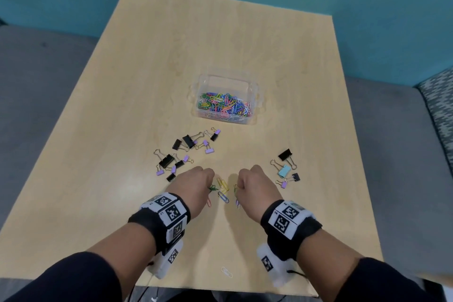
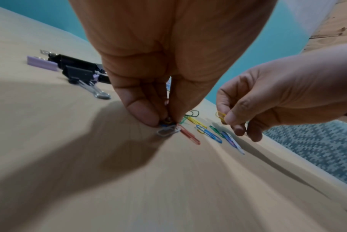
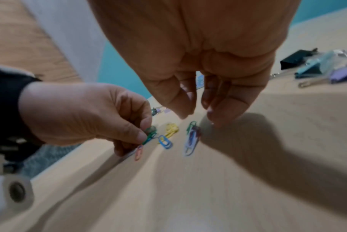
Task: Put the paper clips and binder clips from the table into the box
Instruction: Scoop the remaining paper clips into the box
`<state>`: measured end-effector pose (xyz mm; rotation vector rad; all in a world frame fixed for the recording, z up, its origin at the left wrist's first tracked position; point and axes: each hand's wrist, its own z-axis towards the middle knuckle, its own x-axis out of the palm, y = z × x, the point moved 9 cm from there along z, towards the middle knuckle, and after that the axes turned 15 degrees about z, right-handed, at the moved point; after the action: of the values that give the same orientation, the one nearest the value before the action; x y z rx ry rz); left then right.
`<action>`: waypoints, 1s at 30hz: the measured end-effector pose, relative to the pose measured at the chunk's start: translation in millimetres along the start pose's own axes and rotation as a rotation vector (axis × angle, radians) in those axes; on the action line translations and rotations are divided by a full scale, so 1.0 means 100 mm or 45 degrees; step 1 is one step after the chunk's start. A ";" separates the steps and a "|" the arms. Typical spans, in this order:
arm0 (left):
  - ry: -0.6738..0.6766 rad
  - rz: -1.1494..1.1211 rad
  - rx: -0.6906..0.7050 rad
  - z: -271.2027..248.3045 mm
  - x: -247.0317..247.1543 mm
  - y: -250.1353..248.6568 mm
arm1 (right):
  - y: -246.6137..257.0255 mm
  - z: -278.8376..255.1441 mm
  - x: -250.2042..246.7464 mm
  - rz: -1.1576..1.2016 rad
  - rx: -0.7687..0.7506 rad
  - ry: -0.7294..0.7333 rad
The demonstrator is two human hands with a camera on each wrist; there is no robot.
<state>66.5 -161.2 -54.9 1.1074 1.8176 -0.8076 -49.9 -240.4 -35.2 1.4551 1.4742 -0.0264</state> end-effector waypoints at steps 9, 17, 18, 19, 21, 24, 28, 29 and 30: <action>-0.030 -0.011 -0.036 -0.10 -0.04 -0.11 | 0.16 -0.06 0.23 -0.133 -0.041 0.056; -0.081 -0.105 -0.068 0.03 -0.20 -0.12 | 0.29 0.18 0.12 -0.131 -0.190 0.086; -0.087 -0.130 -0.083 0.07 -0.22 -0.10 | 0.31 0.23 0.09 -0.121 -0.194 0.082; -0.093 -0.160 -0.098 0.12 -0.23 -0.07 | 0.32 0.28 0.05 -0.106 -0.193 0.075; -0.084 -0.261 -0.144 0.21 -0.24 0.01 | 0.29 0.38 -0.03 -0.033 -0.141 0.058; -0.070 -0.507 -0.275 0.33 -0.32 0.21 | 0.13 0.53 -0.25 0.275 0.033 -0.032; -0.169 -0.776 -0.313 0.58 -0.77 0.37 | 0.16 0.79 -0.69 0.605 0.097 -0.183; -0.214 -0.793 -0.300 0.68 -0.94 0.41 | 0.23 0.88 -0.84 0.629 0.077 -0.231; -0.272 -0.781 -0.281 0.78 -1.12 0.44 | 0.32 0.97 -0.98 0.636 0.041 -0.281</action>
<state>160.2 -250.2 6.9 0.2980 2.0199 -0.9948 8.9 -364.5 0.4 1.7504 0.9099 0.0943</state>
